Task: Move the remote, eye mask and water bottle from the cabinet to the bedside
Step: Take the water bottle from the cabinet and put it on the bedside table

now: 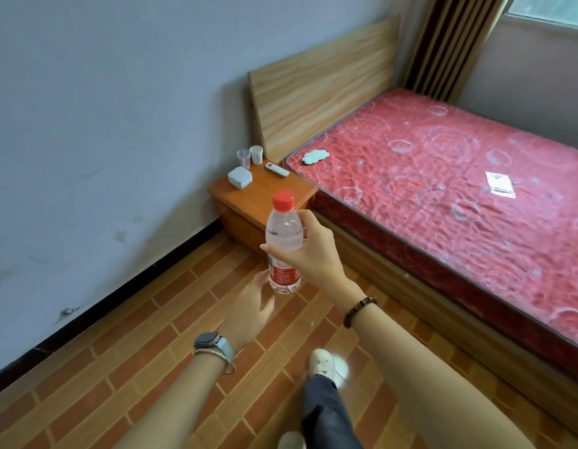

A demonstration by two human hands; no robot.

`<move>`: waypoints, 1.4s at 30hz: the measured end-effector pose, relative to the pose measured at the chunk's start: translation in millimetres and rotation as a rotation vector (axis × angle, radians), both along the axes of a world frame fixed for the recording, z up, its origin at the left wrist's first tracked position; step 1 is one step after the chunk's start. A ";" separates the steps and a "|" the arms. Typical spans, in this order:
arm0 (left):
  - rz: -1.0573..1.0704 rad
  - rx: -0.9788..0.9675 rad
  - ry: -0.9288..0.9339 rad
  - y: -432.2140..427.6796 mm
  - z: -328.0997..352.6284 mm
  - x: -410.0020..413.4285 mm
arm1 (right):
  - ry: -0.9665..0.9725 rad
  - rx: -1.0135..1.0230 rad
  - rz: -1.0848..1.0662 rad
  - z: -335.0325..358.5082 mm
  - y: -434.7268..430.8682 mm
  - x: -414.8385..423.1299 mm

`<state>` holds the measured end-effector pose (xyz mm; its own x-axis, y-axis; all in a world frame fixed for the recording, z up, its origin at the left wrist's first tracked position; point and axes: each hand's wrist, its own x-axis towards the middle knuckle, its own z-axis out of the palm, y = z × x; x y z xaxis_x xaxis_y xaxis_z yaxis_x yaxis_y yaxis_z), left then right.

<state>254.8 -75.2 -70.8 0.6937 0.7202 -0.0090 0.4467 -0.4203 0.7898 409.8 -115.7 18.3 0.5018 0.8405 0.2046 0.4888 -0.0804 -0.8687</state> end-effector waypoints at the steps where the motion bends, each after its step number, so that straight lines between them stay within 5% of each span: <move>1: 0.009 0.009 0.005 7.9 -0.9 6.4 | 0.002 0.002 0.012 -1.3 9.2 6.5; 20: 0.254 0.035 0.095 157.6 -7.0 153.2 | 0.011 -0.038 0.230 -8.0 197.9 161.2; 42: 0.323 0.015 0.131 404.5 -31.7 217.0 | -0.062 -0.104 0.310 -30.6 460.8 218.2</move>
<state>471.7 329.3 -102.5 0.4236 0.9031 -0.0710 0.6557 -0.2516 0.7119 628.0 345.2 -12.3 0.2086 0.9691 0.1318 0.5552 -0.0064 -0.8317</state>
